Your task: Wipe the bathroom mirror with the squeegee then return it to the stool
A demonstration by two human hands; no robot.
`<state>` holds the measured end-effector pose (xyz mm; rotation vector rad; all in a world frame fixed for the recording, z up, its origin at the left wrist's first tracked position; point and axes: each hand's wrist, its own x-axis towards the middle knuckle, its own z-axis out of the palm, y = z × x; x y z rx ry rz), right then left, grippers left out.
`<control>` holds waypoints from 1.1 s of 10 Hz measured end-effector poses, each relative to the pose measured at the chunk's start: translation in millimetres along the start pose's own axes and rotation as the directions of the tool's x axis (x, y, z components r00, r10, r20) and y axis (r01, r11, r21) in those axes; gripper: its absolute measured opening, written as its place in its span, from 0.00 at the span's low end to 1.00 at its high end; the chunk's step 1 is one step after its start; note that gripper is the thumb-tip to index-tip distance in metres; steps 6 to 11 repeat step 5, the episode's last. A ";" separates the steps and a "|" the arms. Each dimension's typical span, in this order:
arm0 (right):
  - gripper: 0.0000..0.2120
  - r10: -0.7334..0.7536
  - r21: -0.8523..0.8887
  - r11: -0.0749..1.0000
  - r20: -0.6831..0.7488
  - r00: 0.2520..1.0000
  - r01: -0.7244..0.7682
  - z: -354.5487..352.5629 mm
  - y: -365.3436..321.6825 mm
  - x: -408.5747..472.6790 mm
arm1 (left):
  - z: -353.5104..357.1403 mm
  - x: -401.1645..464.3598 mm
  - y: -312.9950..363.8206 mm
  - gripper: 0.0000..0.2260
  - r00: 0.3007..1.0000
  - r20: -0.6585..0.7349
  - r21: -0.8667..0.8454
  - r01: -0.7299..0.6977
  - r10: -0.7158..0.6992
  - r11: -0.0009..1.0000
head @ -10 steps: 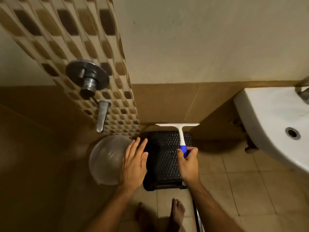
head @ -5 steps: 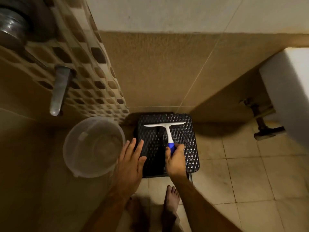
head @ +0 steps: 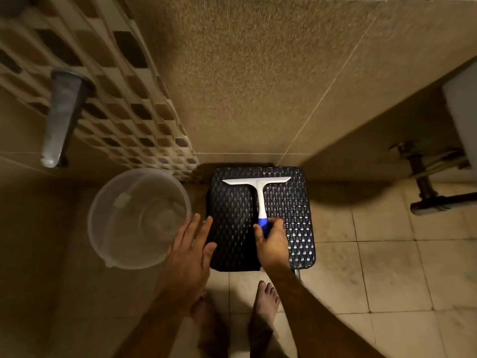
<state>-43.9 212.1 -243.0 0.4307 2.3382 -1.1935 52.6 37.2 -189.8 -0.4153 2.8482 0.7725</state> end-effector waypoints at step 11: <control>0.40 -0.571 -0.583 0.719 -0.184 0.800 0.379 -81.3 -92.8 -32.9 | -76.4 15.4 56.4 0.29 0.985 -0.138 0.254 -0.067 0.104 0.965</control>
